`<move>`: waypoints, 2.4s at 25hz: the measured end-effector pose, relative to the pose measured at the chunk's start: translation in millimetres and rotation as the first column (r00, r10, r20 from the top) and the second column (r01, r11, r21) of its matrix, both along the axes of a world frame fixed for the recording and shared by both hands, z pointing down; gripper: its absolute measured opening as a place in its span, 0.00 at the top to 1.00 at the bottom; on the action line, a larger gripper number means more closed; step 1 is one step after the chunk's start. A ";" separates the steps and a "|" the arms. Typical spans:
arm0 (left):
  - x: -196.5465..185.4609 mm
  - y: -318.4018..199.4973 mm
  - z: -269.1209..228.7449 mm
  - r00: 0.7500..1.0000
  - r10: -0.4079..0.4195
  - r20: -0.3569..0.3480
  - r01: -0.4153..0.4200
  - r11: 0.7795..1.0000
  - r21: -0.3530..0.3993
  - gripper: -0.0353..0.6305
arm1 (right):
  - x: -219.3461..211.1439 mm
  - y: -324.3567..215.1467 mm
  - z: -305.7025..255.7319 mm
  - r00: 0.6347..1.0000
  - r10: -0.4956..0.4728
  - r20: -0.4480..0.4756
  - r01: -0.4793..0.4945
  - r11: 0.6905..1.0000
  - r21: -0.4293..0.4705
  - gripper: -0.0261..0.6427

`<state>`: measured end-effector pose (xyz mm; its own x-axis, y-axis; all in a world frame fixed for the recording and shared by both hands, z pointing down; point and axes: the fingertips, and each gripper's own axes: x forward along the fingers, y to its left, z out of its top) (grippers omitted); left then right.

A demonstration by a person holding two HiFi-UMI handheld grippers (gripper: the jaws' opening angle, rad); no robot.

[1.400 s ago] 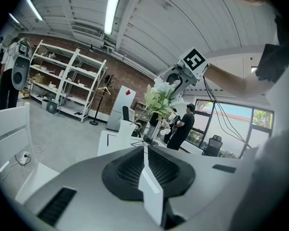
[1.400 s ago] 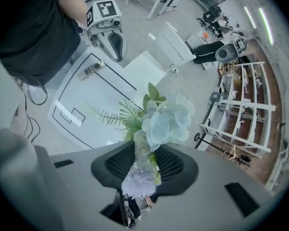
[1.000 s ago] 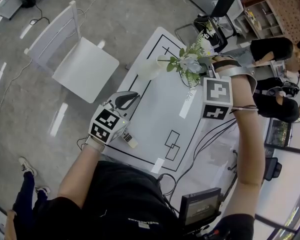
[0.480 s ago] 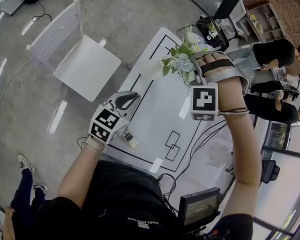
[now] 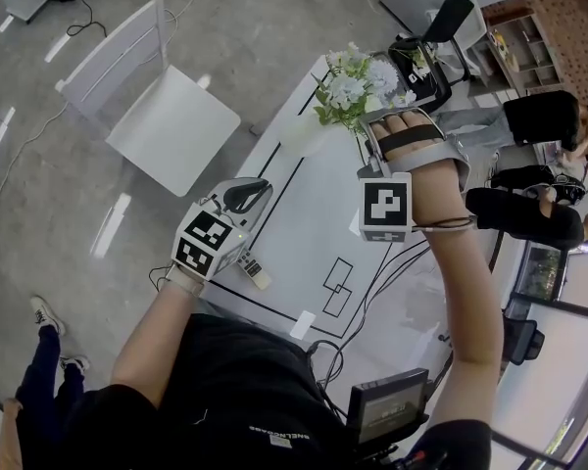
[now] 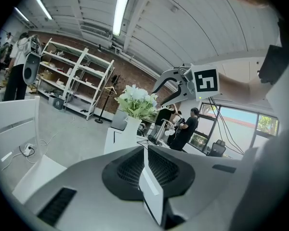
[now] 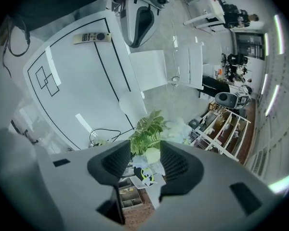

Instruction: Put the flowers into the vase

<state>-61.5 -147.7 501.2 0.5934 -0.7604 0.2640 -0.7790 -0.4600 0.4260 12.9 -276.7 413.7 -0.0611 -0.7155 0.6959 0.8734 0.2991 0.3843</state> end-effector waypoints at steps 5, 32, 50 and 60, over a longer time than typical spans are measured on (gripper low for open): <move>1.8 4.6 2.5 1.000 0.005 0.001 -0.005 1.000 -0.003 0.94 | 0.9 11.4 12.4 1.000 0.015 0.015 -0.014 0.999 -0.046 0.69; 30.9 27.0 -34.7 0.997 0.069 0.040 -0.071 0.996 0.054 0.94 | 21.9 58.4 -24.8 0.852 0.276 0.444 -0.182 0.953 -0.243 0.63; 116.7 43.1 -106.6 0.957 0.272 0.100 -0.285 0.945 0.160 0.94 | 127.4 120.3 -104.2 -0.020 0.637 0.771 -0.168 0.758 -0.630 0.94; 161.4 63.5 -145.5 0.937 0.344 0.061 -0.350 0.914 0.204 0.94 | 187.6 171.8 -130.7 -0.513 0.650 0.560 0.104 0.695 -0.711 0.94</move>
<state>99.9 -84.2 355.7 0.8255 -0.5471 0.1389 -0.5629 -0.7796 0.2745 200.5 -104.8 282.9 -0.6356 -0.7509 0.1796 -0.7447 0.6576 0.1137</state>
